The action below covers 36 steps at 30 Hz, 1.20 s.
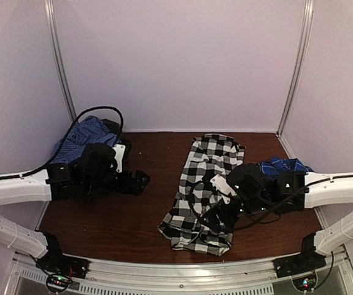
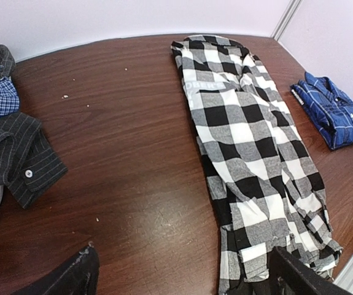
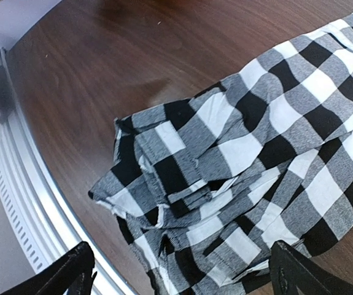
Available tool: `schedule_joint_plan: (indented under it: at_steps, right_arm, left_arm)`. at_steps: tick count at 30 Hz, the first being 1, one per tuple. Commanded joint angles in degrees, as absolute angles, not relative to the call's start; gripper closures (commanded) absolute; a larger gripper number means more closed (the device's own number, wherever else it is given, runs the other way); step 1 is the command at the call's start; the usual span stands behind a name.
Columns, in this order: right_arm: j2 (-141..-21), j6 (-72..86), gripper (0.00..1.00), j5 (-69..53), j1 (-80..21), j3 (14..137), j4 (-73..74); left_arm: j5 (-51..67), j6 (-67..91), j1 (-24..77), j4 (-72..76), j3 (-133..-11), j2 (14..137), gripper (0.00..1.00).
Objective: Fold and stack the long sleeve shirts
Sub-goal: Pick up the rectangle-folded shirt from the center of the board.
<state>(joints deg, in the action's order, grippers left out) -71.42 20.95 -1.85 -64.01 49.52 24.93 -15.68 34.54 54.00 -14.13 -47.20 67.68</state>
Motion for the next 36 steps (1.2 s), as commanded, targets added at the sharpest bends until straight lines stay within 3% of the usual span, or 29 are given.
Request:
schedule_joint_plan:
  at_steps: [1,11,21,29,36]
  right_arm:
    - [-70.32,21.52,0.0,4.8,-69.93,52.4,30.33]
    - [-74.31,22.27,0.03,6.17,-75.75,53.71,35.76]
    - [-86.65,18.88,0.03,11.66,-75.69,54.85,39.33]
    - [-92.05,18.34,0.04,9.18,-75.24,55.2,39.68]
    - [-93.81,17.26,0.19,3.62,-74.0,54.49,38.49]
  left_arm:
    - [-15.35,32.1,52.21,-11.84,-46.48,65.56,0.02]
    - [-6.27,22.78,51.25,-14.28,-50.99,64.9,0.02]
    - [-0.32,18.99,51.24,-12.78,-52.93,66.4,0.02]
    - [4.12,19.11,51.24,-11.32,-52.24,69.03,0.02]
    - [7.69,14.87,51.24,-11.56,-50.74,69.51,0.02]
